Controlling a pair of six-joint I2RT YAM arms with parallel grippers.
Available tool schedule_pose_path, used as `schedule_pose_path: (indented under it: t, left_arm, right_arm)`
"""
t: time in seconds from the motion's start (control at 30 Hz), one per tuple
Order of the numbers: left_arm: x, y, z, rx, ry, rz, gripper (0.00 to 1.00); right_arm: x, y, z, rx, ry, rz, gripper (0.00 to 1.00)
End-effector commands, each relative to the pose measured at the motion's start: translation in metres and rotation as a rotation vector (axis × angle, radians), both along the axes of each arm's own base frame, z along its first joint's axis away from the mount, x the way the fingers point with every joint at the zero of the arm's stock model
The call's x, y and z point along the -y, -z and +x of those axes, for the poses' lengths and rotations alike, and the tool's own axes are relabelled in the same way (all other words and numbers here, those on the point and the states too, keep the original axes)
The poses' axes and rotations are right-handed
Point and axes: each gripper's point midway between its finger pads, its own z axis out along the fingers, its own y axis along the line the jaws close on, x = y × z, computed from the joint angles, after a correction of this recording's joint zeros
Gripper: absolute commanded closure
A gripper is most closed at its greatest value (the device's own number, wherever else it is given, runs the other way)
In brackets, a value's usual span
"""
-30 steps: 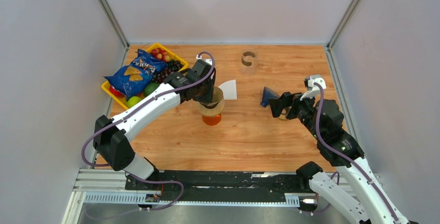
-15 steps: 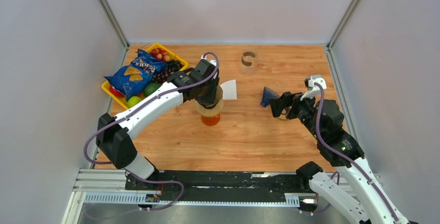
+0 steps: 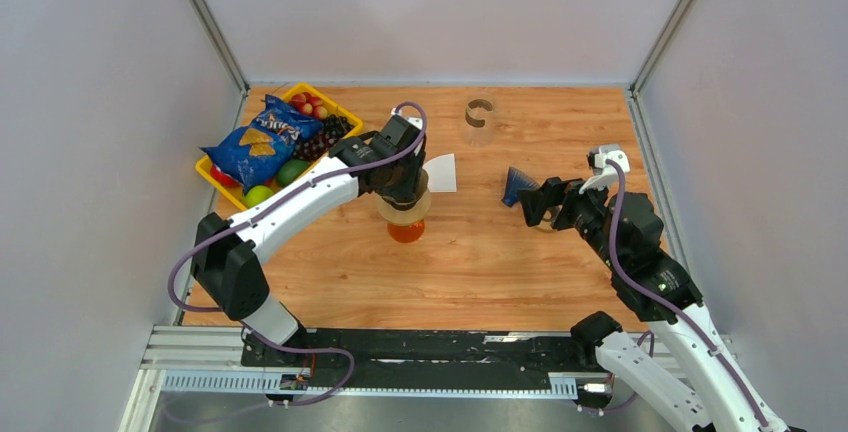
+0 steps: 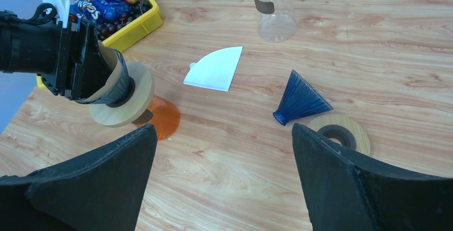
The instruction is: Place the coffee filter in the dripper
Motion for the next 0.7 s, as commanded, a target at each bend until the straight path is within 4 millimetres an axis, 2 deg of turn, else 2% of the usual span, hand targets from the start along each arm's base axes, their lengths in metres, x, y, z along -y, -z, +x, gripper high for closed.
schedule_pose_path:
  t: [0.0,0.3,0.57,0.67]
  left_arm:
    - [0.0026,-0.0040,0.0032,0.012,0.014,0.016,0.50]
    - [0.0031,-0.0063,0.0027,0.014,0.016,0.011,0.35]
    - [0.0024,-0.0044,0.0010,0.012,0.019,0.026,0.30]
    - [0.0036,-0.0049,-0.0003,0.011,0.026,0.029,0.32]
  right_arm:
    - [0.0033,-0.0077,0.0016,0.035,0.015,0.002,0.00]
    - [0.0038,-0.0074,0.0015,0.034,0.017,0.001,0.00]
    - [0.0040,-0.0075,0.0016,0.034,0.019,0.001,0.00]
    - [0.0038,-0.0077,0.0018,0.034,0.018,0.001,0.00]
